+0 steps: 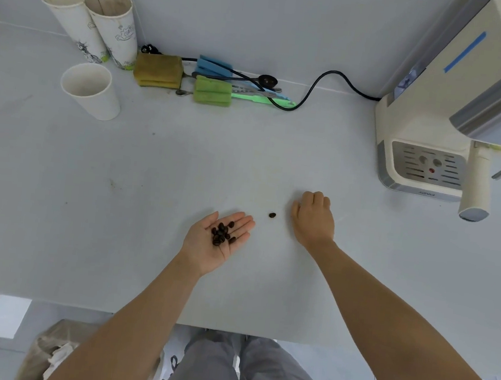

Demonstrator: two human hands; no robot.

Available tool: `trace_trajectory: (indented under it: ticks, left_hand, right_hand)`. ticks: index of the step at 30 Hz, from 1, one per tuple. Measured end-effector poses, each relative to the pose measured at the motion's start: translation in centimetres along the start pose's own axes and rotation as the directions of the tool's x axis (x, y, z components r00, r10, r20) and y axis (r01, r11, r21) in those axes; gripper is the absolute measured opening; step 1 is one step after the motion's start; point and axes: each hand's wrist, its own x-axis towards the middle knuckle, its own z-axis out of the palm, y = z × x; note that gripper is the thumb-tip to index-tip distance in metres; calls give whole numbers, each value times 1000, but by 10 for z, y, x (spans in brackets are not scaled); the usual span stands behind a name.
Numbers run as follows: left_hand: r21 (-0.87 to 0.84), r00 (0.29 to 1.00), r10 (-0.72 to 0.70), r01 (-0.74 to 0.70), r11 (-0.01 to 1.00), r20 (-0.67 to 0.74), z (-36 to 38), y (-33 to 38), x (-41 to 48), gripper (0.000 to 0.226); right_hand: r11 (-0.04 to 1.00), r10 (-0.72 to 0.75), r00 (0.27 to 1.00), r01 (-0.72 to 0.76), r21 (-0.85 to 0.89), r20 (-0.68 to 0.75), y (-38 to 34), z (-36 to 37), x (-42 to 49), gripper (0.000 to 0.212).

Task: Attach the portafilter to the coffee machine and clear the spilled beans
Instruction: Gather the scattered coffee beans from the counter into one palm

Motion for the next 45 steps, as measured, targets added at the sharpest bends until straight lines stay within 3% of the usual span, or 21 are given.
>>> trace_trajectory:
  ticks: [3, 6, 12, 18, 20, 29, 35, 45]
  left_hand:
    - [-5, 1000, 14, -14, 1000, -11, -5, 3, -3, 49]
    - [-12, 1000, 12, -12, 1000, -6, -8, 5, -4, 49]
    - [-22, 1000, 5, -5, 1000, -7, -13, 7, -6, 50]
    - [-7, 1000, -4, 4, 1000, -7, -13, 8, -5, 51]
    - [0, 1000, -7, 7, 1000, -5, -13, 8, -4, 50]
    - [14, 999, -37, 37, 999, 6, -6, 4, 1, 49]
    - [21, 998, -60, 60, 998, -5, 2, 1, 4, 49]
    - [40, 996, -91, 91, 995, -8, 8, -9, 14, 50]
  right_hand:
    - [999, 5, 999, -3, 47, -44, -11, 9, -1, 27]
    - [999, -47, 996, 46, -21, -80, -28, 13, -2, 29]
    - [963, -251, 951, 228, -142, -178, -41, 32, -2, 35]
    - [860, -508, 799, 490, -142, -322, -29, 36, 6, 5]
    - [817, -574, 754, 551, -170, -320, -23, 38, 8, 11]
    - [729, -684, 666, 608, -315, -297, 7, 30, 15, 24]
    - [721, -692, 596, 604, -341, -409, 19, 36, 17, 55]
    - [789, -610, 608, 524, -319, -509, 18, 42, 20, 65]
